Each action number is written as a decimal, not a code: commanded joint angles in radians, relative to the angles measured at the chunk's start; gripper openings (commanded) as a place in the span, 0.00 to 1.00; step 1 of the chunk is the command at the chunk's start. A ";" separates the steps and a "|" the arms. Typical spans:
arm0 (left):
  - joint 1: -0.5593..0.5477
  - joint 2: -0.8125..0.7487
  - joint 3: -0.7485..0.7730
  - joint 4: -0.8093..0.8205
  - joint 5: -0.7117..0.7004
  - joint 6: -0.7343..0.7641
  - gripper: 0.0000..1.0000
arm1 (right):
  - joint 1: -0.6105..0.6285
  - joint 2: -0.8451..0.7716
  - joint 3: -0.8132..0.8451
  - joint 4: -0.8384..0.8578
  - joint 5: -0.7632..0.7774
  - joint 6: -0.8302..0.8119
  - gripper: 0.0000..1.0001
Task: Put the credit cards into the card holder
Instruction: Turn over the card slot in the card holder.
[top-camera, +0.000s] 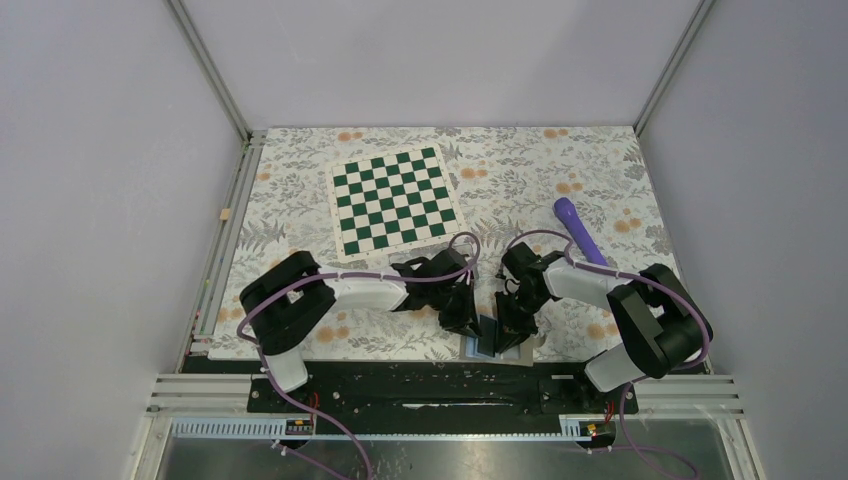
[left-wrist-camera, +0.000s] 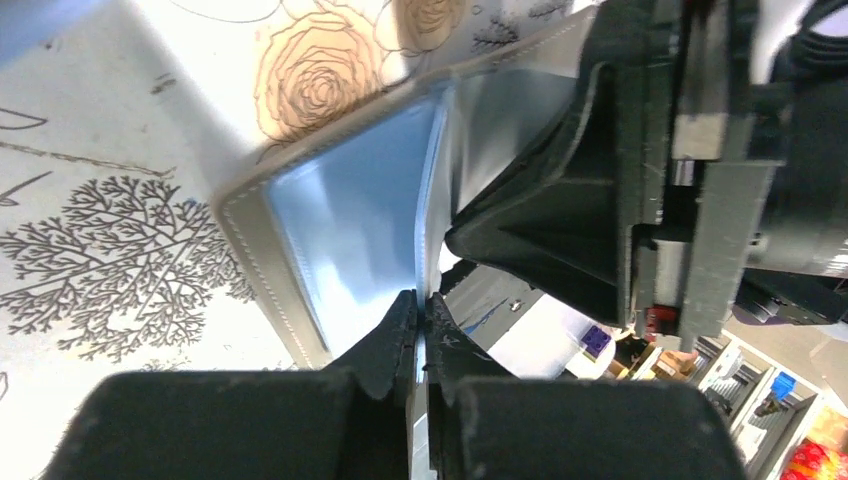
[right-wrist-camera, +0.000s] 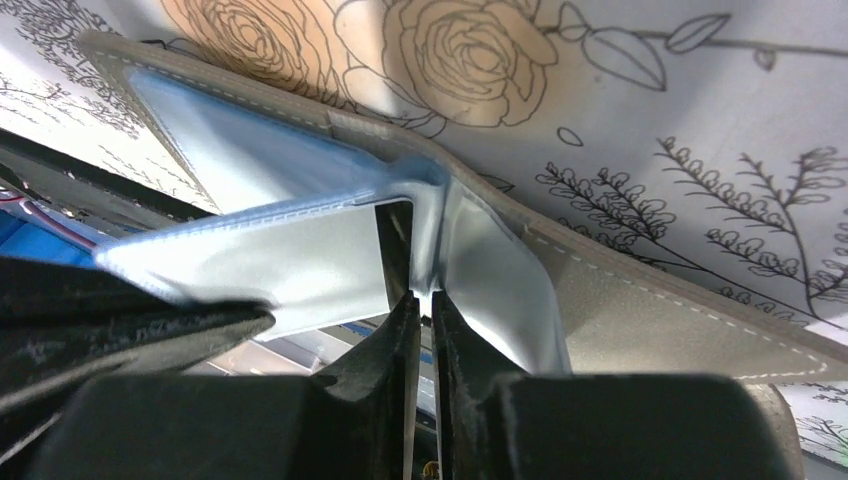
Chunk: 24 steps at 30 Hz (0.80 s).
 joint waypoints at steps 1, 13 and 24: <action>-0.004 -0.051 0.072 -0.118 -0.075 0.061 0.00 | -0.001 -0.035 0.041 -0.025 0.018 0.001 0.17; -0.005 -0.135 0.160 -0.486 -0.239 0.168 0.00 | -0.001 -0.046 0.060 -0.040 0.035 0.008 0.21; -0.031 0.054 0.481 -0.919 -0.393 0.282 0.00 | -0.001 -0.045 0.047 0.010 -0.019 0.025 0.21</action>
